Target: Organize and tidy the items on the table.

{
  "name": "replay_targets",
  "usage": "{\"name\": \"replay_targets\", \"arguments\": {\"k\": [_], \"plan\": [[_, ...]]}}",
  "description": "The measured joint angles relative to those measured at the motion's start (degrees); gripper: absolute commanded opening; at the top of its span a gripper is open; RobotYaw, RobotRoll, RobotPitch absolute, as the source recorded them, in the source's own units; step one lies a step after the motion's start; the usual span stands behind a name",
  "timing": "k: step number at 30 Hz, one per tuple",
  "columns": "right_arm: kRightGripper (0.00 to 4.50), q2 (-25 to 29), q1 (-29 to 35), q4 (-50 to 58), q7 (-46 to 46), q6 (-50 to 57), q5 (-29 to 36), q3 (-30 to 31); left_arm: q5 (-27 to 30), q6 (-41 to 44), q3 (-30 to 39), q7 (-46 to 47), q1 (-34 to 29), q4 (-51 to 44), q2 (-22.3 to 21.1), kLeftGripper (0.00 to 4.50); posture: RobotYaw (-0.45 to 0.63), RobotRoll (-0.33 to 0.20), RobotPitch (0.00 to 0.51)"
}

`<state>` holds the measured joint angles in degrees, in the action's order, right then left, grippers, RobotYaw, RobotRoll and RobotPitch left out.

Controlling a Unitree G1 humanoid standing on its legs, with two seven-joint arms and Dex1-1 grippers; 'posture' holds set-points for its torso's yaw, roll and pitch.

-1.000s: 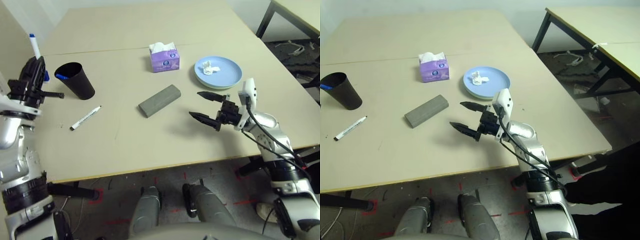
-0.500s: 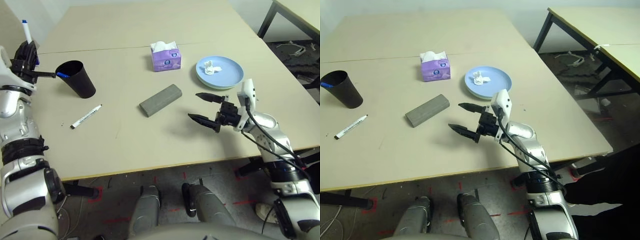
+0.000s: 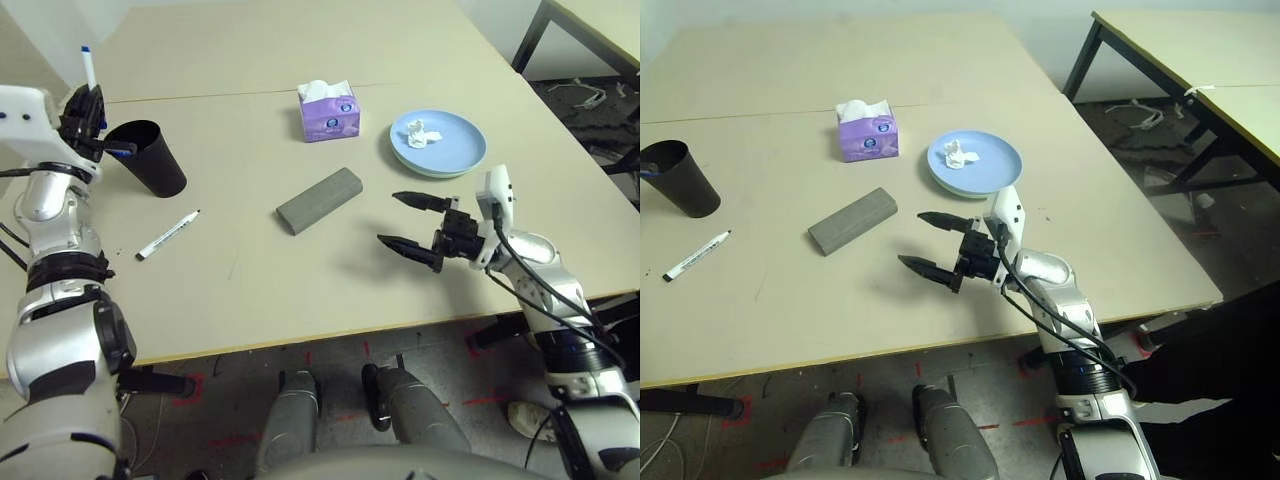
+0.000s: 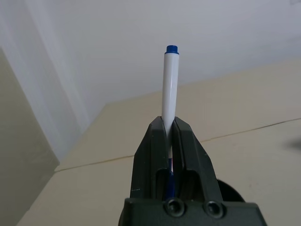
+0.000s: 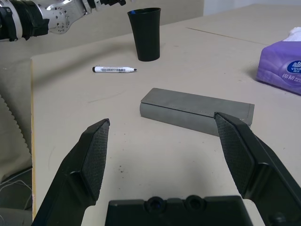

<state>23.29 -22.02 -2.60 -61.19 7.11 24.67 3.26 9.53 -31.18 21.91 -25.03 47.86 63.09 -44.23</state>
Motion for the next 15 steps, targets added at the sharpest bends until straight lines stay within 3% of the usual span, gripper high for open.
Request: {"name": "replay_targets", "arguments": {"k": [14,15], "plan": [[4.5,0.0,0.0,3.3,0.7,2.7,1.3,0.0,1.2,-2.3,0.3,1.7,-1.9,0.1,1.9,0.03,-0.09,0.0,0.184],[4.5,0.0,0.0,4.0,0.8,3.0,1.4,0.0,1.4,-2.4,0.4,1.8,-2.0,0.1,2.0,0.7,-0.09,0.0,0.184]]}}
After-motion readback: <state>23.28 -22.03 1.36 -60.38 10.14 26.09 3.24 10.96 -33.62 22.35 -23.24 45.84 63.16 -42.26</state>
